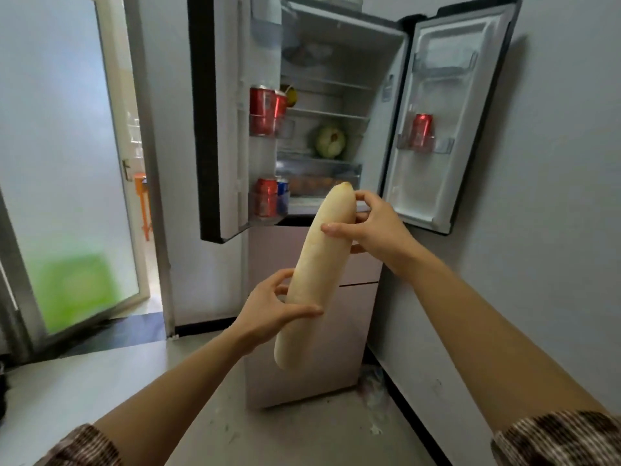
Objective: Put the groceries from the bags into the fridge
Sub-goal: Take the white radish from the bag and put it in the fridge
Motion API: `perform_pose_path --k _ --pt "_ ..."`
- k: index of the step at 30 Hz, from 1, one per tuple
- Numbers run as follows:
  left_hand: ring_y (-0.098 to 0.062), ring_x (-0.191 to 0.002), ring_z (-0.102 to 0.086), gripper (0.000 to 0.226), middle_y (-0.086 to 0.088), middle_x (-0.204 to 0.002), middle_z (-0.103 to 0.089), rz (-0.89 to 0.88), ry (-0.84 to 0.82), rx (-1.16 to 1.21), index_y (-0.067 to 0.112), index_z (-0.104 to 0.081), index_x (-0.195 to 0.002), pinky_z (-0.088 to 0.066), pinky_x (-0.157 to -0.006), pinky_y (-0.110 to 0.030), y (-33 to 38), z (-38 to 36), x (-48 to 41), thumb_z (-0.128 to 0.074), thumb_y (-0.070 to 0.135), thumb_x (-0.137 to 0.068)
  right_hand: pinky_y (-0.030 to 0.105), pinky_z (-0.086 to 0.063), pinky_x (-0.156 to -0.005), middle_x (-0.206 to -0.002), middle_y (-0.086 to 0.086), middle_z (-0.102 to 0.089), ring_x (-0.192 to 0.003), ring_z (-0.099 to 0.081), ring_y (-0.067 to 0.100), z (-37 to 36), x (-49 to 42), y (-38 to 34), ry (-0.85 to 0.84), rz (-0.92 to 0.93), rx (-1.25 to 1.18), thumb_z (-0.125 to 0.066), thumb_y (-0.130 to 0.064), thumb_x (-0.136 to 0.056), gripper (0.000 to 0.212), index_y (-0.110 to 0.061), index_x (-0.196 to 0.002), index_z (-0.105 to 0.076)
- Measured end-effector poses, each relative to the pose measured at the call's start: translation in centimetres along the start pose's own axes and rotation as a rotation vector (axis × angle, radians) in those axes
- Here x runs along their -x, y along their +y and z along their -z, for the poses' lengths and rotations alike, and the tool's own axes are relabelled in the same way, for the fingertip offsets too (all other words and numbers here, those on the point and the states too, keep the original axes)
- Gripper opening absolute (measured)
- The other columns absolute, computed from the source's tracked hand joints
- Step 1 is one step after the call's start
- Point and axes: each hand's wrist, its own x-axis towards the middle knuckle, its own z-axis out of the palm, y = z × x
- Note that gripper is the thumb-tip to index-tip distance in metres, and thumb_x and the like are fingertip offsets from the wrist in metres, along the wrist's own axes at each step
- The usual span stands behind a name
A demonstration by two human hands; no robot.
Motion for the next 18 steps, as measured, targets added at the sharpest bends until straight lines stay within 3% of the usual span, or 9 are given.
perform_pose_path --k 6,13,18 --pt "-0.006 -0.099 -0.061 0.082 0.012 -0.109 -0.063 -0.092 0.022 -0.067 0.041 -0.049 -0.127 -0.051 -0.085 -0.033 0.1 -0.4 -16.1 -0.086 0.05 -0.054 0.039 -0.06 -0.077 -0.118 0.003 -0.06 -0.105 -0.062 0.021 5.7 -12.8 3.6 0.008 0.052 0.034 -0.078 -0.029 -0.079 0.061 -0.022 -0.131 -0.048" --pt "0.0 -0.098 -0.057 0.073 0.019 -0.108 -0.058 -0.212 0.082 -0.099 0.045 -0.044 -0.119 -0.045 -0.074 -0.018 0.0 -2.9 -32.4 -0.087 0.037 -0.06 0.045 -0.06 -0.077 -0.117 0.006 -0.06 -0.104 -0.062 0.024 11.7 -27.4 7.7 -0.017 0.147 0.086 -0.08 -0.02 -0.075 0.056 -0.021 -0.123 -0.05" --pt "-0.003 -0.098 -0.055 0.07 0.013 -0.112 -0.054 -0.292 0.227 -0.137 0.033 -0.043 -0.124 -0.047 -0.077 -0.027 1.6 -4.7 -44.9 -0.084 0.03 -0.067 0.034 -0.061 -0.073 -0.119 0.004 -0.058 -0.104 -0.061 0.019 16.4 -38.1 9.3 -0.053 0.291 0.145 -0.079 -0.02 -0.077 0.055 -0.021 -0.122 -0.048"
